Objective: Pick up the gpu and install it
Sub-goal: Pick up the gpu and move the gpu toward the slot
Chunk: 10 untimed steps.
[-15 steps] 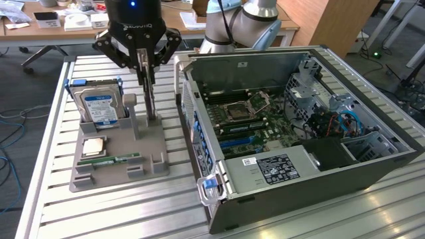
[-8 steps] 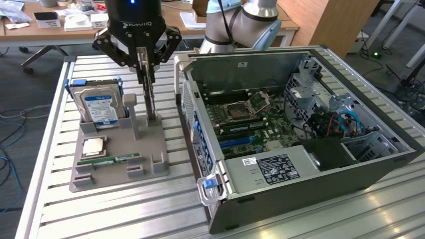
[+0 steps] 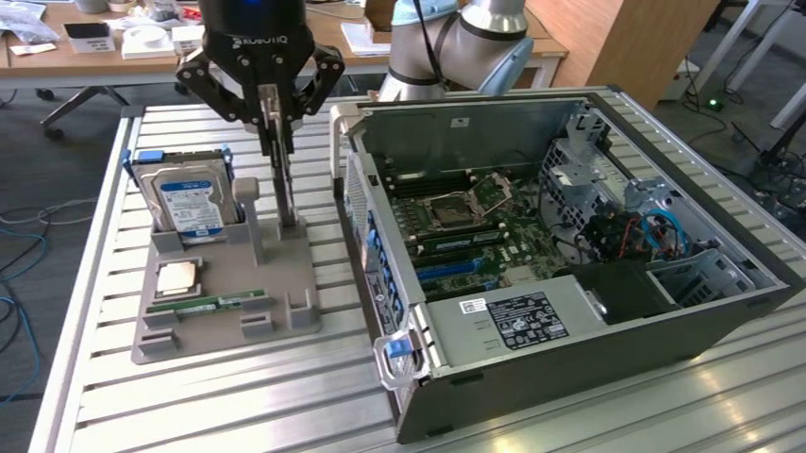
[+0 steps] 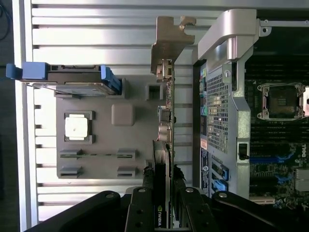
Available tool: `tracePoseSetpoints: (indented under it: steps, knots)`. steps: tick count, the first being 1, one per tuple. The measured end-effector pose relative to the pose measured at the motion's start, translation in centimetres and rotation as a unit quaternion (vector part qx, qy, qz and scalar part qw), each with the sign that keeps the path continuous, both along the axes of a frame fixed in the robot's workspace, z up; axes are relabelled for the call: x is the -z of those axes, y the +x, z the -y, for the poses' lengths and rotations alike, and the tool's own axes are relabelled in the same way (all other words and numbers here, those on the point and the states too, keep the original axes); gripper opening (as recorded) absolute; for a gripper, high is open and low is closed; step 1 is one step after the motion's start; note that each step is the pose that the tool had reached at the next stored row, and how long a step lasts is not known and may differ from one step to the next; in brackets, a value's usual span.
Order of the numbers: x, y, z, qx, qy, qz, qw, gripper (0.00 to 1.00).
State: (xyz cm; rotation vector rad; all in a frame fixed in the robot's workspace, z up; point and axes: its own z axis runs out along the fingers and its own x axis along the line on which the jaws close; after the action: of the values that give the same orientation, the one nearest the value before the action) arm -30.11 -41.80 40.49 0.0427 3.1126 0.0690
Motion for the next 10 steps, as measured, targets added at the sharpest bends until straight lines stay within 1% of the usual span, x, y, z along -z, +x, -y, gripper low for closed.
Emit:
tracePoseSetpoints:
  steps: [6,10]
  knots:
    - [-0.85,0.0,0.0,0.0,0.0,0.0,1.0,0.26]
    - [-0.92,0.0,0.0,0.0,0.0,0.0,1.0,0.26]
